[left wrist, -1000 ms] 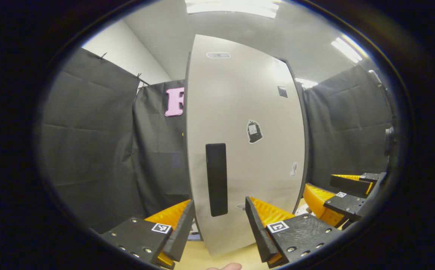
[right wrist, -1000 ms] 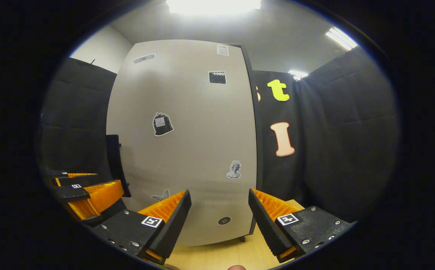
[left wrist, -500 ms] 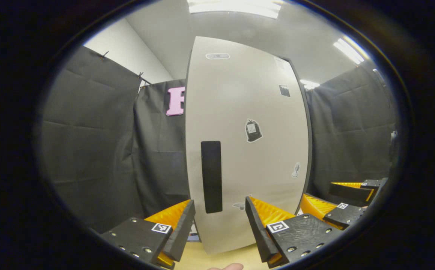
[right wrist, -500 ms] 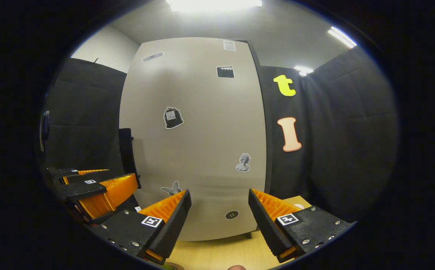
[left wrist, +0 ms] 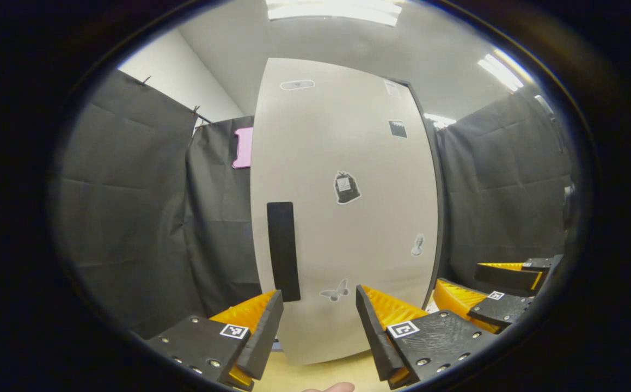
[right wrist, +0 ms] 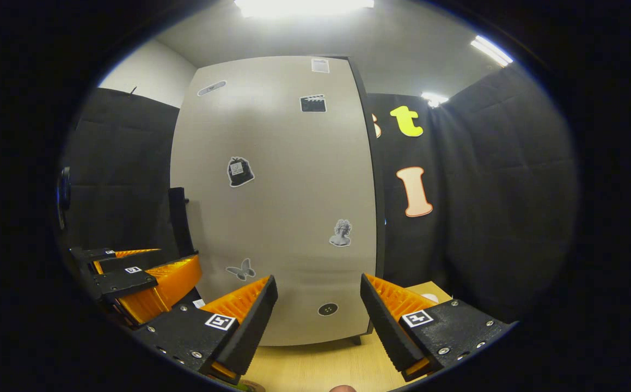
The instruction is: Open the cabinet door with the right hand, grasp the bottle in the cabinet with the left hand and place it on the coaster, then close the cabinet door with the right hand.
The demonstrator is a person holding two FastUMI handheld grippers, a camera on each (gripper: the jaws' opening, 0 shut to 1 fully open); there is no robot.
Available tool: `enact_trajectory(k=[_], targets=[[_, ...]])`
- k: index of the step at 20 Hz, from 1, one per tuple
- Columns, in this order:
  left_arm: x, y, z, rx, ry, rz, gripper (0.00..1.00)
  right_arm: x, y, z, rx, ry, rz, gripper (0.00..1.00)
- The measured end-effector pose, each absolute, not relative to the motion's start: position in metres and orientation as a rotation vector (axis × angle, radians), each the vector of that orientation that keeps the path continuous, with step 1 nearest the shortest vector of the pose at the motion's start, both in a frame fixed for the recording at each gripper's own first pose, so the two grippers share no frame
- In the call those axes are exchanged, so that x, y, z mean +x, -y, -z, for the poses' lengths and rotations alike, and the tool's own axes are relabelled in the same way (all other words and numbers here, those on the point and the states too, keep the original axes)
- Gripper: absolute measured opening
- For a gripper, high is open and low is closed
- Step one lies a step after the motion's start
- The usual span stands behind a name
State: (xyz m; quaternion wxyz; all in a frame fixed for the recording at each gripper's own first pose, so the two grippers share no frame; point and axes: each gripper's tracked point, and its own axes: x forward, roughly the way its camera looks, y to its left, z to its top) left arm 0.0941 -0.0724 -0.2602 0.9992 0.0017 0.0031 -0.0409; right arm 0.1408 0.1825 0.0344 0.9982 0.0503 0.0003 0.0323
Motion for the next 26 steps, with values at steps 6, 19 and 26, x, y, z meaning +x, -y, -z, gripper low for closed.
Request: enact_trajectory(k=[6,19,26], targets=[[0.094,0.072,0.260,0.004,-0.008,0.079,0.80,0.138,-0.181,-0.034,0.103,-0.001,-0.072,0.95],[0.092,0.074,0.262,-0.008,-0.028,0.076,0.80,0.136,-0.176,-0.032,0.112,-0.004,-0.068,0.95],[0.092,0.075,0.261,-0.007,-0.026,0.082,0.80,0.135,-0.172,-0.032,0.117,-0.003,-0.062,0.95]])
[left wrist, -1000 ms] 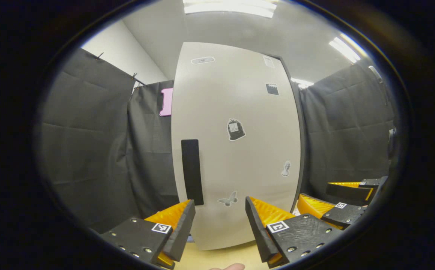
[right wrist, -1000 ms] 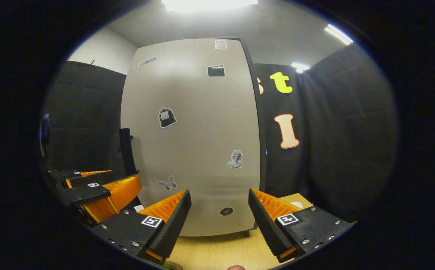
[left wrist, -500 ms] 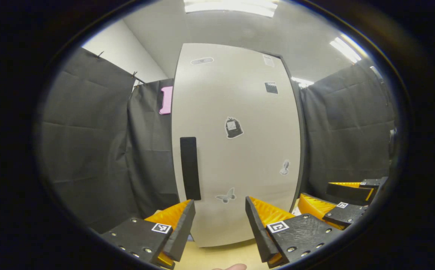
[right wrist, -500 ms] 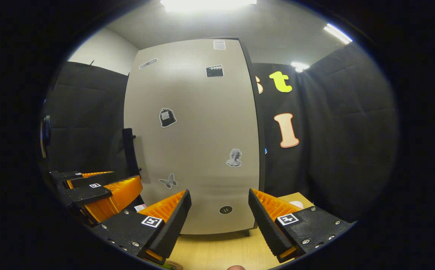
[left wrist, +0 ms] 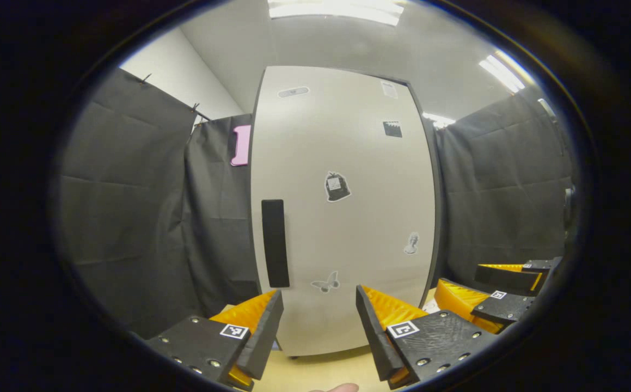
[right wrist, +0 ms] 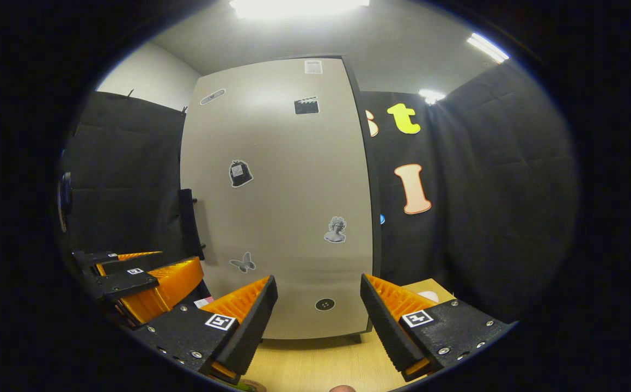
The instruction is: Open the cabinet door with the right hand, grasp the bottle in the cabinet with the left hand and place it on the coaster, then close the cabinet door with the right hand.
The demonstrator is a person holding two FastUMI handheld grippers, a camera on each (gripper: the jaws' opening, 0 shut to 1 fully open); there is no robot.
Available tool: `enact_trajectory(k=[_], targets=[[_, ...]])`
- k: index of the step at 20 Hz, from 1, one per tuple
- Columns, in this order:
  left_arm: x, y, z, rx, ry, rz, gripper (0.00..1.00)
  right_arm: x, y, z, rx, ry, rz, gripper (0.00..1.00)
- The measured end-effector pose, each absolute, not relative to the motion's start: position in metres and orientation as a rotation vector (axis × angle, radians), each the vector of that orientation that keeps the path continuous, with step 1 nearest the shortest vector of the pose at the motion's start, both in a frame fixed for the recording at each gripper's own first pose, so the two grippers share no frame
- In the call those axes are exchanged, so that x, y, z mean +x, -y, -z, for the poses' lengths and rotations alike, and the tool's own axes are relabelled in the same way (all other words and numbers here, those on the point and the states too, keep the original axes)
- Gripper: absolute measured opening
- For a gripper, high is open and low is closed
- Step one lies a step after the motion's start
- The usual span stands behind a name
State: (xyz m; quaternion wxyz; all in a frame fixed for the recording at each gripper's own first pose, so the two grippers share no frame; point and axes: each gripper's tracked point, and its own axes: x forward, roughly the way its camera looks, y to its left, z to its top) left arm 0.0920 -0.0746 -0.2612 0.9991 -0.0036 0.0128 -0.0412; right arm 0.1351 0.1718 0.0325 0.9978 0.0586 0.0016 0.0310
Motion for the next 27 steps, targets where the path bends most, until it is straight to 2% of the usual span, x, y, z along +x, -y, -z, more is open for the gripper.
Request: enact_trajectory(k=[12,13,15,16,18,19,20,21,22,23,27], targets=[[0.0909,0.0748,0.2618,-0.019,-0.034,0.081,0.80,0.1358,-0.1722,-0.0314,0.123,-0.005,-0.066,0.95],[0.0908,0.0747,0.2619,-0.020,-0.035,0.082,0.80,0.1365,-0.1723,-0.0307,0.123,-0.007,-0.067,0.90],[0.0902,0.0750,0.2626,-0.022,-0.038,0.083,0.80,0.1371,-0.1725,-0.0302,0.124,-0.009,-0.068,0.90],[0.0898,0.0756,0.2628,-0.024,-0.037,0.084,0.80,0.1364,-0.1720,-0.0295,0.124,-0.009,-0.067,0.95],[0.0896,0.0760,0.2631,-0.025,-0.039,0.083,0.80,0.1360,-0.1729,-0.0304,0.126,-0.008,-0.069,0.95],[0.0891,0.0759,0.2636,-0.025,-0.041,0.082,0.80,0.1365,-0.1729,-0.0297,0.127,-0.009,-0.069,0.90],[0.0894,0.0754,0.2637,-0.028,-0.043,0.082,0.80,0.1362,-0.1727,-0.0294,0.125,-0.010,-0.070,0.95],[0.0895,0.0763,0.2638,-0.031,-0.046,0.084,0.80,0.1366,-0.1727,-0.0288,0.124,-0.011,-0.070,0.90],[0.0887,0.0765,0.2649,-0.033,-0.047,0.084,0.80,0.1365,-0.1725,-0.0286,0.125,-0.011,-0.069,0.90],[0.0889,0.0767,0.2647,-0.035,-0.049,0.084,0.80,0.1379,-0.1730,-0.0272,0.127,-0.014,-0.068,0.95],[0.0894,0.0781,0.2654,-0.039,-0.052,0.090,0.80,0.1394,-0.1729,-0.0241,0.137,-0.024,-0.069,0.95]])
